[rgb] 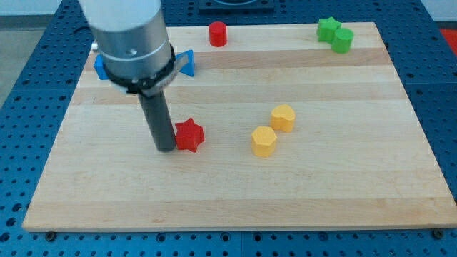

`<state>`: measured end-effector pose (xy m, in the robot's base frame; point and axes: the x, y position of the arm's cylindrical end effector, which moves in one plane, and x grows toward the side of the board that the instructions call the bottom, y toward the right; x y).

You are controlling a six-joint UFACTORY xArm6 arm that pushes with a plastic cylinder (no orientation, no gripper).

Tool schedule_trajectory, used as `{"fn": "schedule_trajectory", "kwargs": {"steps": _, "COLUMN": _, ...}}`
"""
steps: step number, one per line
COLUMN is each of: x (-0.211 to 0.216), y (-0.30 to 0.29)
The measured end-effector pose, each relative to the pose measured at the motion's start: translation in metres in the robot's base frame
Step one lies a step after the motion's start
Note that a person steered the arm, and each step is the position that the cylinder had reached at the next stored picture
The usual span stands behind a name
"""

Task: Place the red blocks to the top center of the board

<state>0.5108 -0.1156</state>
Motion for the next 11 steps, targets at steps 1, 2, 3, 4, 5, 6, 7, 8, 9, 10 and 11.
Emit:
{"fn": "schedule_trajectory", "kwargs": {"steps": 1, "x": 0.021, "y": 0.014}}
{"fn": "schedule_trajectory", "kwargs": {"steps": 2, "x": -0.006, "y": 0.042}}
{"fn": "schedule_trajectory", "kwargs": {"steps": 3, "x": -0.063, "y": 0.045}}
{"fn": "schedule_trajectory", "kwargs": {"steps": 4, "x": -0.099, "y": 0.053}}
{"fn": "schedule_trajectory", "kwargs": {"steps": 5, "x": -0.076, "y": 0.050}}
{"fn": "schedule_trajectory", "kwargs": {"steps": 6, "x": -0.066, "y": 0.003}}
{"fn": "schedule_trajectory", "kwargs": {"steps": 7, "x": -0.090, "y": -0.032}}
{"fn": "schedule_trajectory", "kwargs": {"steps": 8, "x": -0.123, "y": 0.005}}
{"fn": "schedule_trajectory", "kwargs": {"steps": 9, "x": -0.126, "y": 0.073}}
{"fn": "schedule_trajectory", "kwargs": {"steps": 10, "x": -0.122, "y": 0.060}}
{"fn": "schedule_trajectory", "kwargs": {"steps": 11, "x": -0.095, "y": 0.052}}
